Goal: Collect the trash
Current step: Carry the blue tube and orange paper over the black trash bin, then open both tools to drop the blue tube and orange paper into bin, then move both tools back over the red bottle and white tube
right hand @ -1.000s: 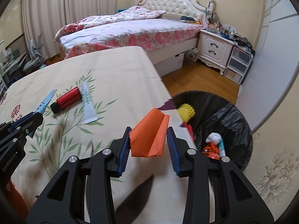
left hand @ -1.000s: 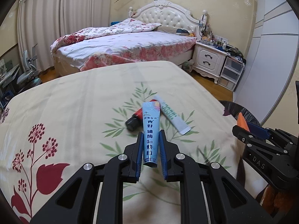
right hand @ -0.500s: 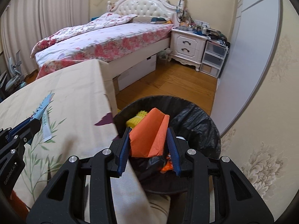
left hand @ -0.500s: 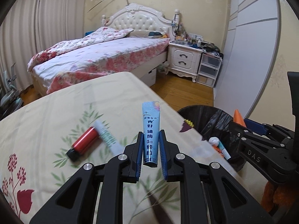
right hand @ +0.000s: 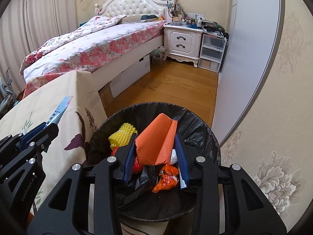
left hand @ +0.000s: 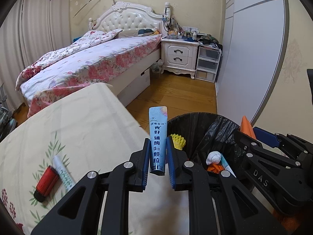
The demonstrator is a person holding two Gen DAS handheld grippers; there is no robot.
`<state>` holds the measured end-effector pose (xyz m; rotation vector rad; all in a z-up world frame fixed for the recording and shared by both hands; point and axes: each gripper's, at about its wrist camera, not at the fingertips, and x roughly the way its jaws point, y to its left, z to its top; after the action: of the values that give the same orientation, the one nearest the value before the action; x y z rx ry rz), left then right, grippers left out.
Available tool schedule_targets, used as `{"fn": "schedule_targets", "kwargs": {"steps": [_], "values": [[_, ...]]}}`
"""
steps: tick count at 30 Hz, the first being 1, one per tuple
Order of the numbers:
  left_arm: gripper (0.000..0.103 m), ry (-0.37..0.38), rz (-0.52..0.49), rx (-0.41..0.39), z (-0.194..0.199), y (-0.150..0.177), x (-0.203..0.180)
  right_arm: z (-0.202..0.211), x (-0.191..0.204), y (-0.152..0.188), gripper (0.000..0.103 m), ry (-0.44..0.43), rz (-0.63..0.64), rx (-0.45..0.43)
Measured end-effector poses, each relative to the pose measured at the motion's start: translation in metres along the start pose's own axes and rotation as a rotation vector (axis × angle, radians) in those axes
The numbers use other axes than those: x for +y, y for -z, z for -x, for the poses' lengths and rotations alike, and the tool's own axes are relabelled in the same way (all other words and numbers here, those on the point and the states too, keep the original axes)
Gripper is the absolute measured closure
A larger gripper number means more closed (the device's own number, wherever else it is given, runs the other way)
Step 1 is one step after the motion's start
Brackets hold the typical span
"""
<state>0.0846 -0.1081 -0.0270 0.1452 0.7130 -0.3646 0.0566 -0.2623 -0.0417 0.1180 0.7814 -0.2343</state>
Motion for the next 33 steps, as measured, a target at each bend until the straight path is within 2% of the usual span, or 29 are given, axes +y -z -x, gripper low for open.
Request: {"fn": "schedule_targets", "kwargs": {"steps": [22, 24, 25, 26, 27, 33], "values": [[0.085, -0.004, -0.05, 0.079, -0.057, -0.024, -0.026, -0.038, -0.031, -0.009, 0.065, 0.043, -0.072, 0.018], [0.082, -0.003, -0.05, 0.082, -0.058, -0.025, -0.026, -0.039, -0.031, -0.009, 0.064, 0.043, -0.075, 0.016], [0.076, -0.005, -0.051, 0.085, -0.059, -0.025, -0.027, -0.039, -0.031, -0.009, 0.063, 0.046, -0.077, 0.015], [0.067, -0.008, -0.049, 0.087, -0.06, -0.025, -0.027, -0.039, -0.032, -0.009, 0.061, 0.049, -0.079, 0.014], [0.063, -0.01, -0.048, 0.087, -0.06, -0.025, -0.026, -0.039, -0.033, -0.008, 0.054, 0.053, -0.083, 0.011], [0.054, -0.012, -0.043, 0.087, -0.059, -0.025, -0.025, -0.037, -0.037, -0.008, 0.051, 0.067, -0.092, 0.007]]}}
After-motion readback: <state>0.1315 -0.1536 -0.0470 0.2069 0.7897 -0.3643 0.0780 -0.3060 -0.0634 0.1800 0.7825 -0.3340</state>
